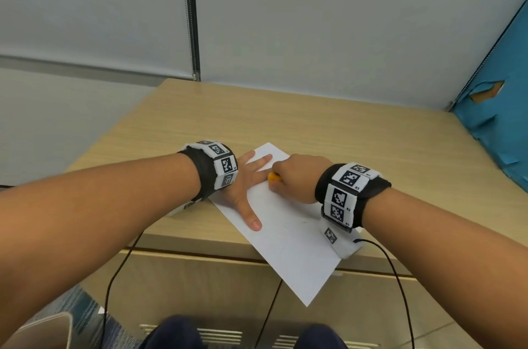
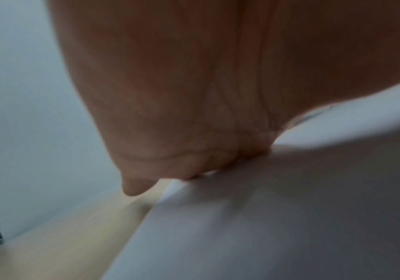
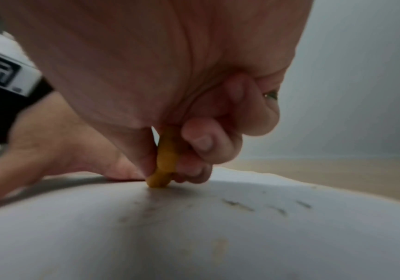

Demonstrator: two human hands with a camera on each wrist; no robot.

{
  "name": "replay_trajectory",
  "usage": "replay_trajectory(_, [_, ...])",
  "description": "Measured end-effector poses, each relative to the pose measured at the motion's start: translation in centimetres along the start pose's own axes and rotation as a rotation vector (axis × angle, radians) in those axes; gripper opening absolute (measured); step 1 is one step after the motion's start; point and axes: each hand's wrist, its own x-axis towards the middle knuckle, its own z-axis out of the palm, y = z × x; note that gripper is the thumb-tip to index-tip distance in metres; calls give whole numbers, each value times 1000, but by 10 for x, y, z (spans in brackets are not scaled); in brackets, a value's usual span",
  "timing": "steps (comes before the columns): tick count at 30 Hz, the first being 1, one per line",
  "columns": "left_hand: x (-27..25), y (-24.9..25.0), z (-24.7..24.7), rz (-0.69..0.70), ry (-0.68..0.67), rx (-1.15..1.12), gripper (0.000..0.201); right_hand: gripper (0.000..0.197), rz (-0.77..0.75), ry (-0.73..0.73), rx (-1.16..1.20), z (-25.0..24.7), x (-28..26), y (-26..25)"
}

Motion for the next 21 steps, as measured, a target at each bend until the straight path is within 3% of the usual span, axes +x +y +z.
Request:
replay_trajectory(3, [3, -1, 1, -16, -6, -14, 146, 35, 59, 20, -18, -4, 4, 5])
replay_trajectory(8, [7, -3, 1, -19, -4, 5, 155, 26, -148, -73, 98, 4, -16, -16])
replay_trajectory(12, [6, -4, 2, -7, 1, -45, 146, 33, 33, -24, 3, -9, 4, 15])
replay_trajectory(14, [6, -2, 2, -6, -5, -25, 145, 32, 6, -35, 18, -6, 6, 8])
replay_trajectory(17, [6, -3, 1, -7, -17, -1, 143, 23, -161, -84, 108, 2, -10, -16])
replay_trajectory(21, [2, 0, -1, -8, -18, -4, 142, 24, -91, -107, 172, -1, -1, 3])
